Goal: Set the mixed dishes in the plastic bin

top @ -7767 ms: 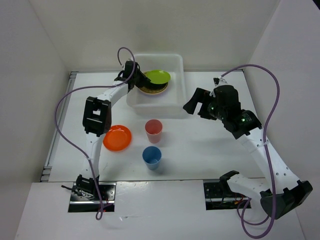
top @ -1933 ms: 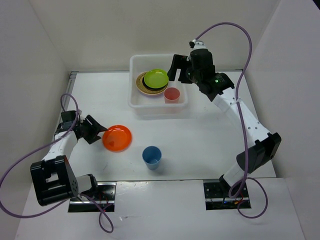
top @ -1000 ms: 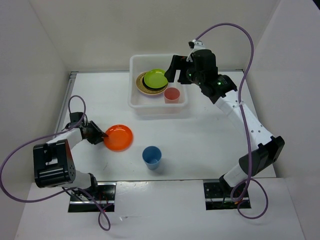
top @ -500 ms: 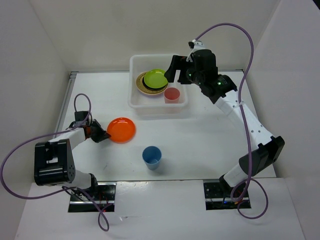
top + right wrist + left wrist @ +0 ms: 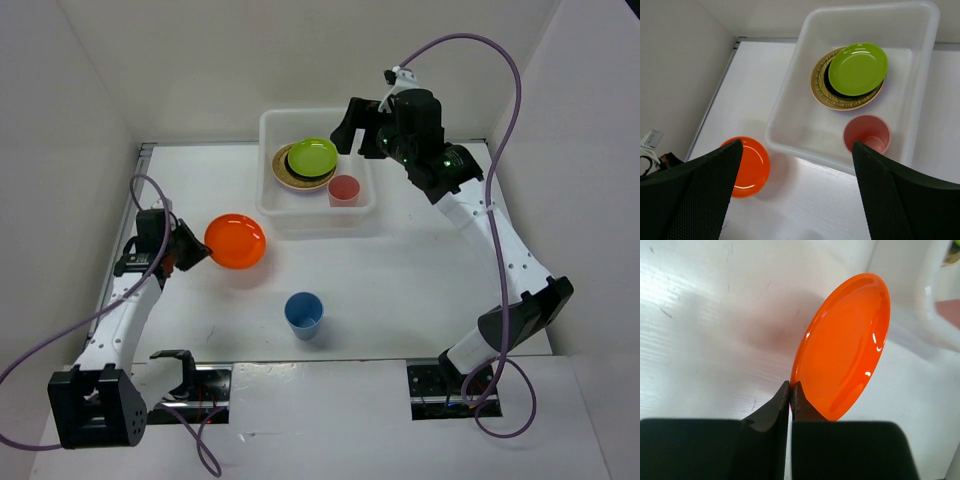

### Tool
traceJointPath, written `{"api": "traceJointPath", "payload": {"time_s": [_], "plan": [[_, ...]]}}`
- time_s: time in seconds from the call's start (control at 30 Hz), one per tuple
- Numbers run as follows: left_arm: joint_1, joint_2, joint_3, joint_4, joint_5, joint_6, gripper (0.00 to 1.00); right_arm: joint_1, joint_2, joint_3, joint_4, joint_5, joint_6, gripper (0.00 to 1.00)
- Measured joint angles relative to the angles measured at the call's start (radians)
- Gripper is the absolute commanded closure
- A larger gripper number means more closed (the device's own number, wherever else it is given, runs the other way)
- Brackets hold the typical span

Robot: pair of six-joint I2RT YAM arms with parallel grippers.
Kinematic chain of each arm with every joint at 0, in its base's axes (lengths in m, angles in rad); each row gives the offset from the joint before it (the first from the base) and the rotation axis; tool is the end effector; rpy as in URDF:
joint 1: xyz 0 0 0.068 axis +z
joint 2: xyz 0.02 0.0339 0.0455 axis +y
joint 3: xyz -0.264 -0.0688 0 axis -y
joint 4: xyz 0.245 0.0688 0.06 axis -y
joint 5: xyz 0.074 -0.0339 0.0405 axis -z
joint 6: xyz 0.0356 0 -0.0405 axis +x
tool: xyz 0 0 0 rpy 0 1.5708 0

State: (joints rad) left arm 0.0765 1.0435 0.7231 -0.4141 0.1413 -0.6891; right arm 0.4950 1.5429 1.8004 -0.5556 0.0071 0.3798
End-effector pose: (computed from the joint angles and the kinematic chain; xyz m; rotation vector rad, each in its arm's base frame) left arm 0.2194 0.0118 0.2482 -0.8066 2.2003 -0.4719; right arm 0.2985 0.1608 0.4656 -0.1051 1.9093 0.5923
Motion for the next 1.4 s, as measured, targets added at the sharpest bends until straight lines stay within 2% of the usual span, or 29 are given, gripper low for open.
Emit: {"api": "traceJointPath", "payload": {"time_s": [0.57,0.73,0.87,1.0,1.13,1.4], "plan": [[0.007,-0.150,0.108,-0.198,0.005,0.000,1.00,0.000,0.000,0.025,-0.015,0.004,0.002,0.06],[0.007,-0.168,0.201,-0.214,0.073,-0.001,1.00,0.000,0.000,0.025,-0.016,0.004,0.004,0.06],[0.007,-0.127,0.232,-0.137,0.174,-0.055,1.00,0.000,-0.001,0.025,-0.017,0.004,0.004,0.06],[-0.020,0.013,0.291,-0.029,0.198,-0.126,1.00,0.000,-0.014,0.006,-0.005,0.003,0.004,0.06],[-0.068,0.248,0.434,0.126,0.196,-0.156,1.00,0.000,-0.051,-0.072,0.006,0.003,0.004,0.06],[-0.122,0.684,0.724,0.312,0.196,-0.182,1.00,0.005,-0.077,-0.241,0.032,0.007,0.010,0.06]]}}
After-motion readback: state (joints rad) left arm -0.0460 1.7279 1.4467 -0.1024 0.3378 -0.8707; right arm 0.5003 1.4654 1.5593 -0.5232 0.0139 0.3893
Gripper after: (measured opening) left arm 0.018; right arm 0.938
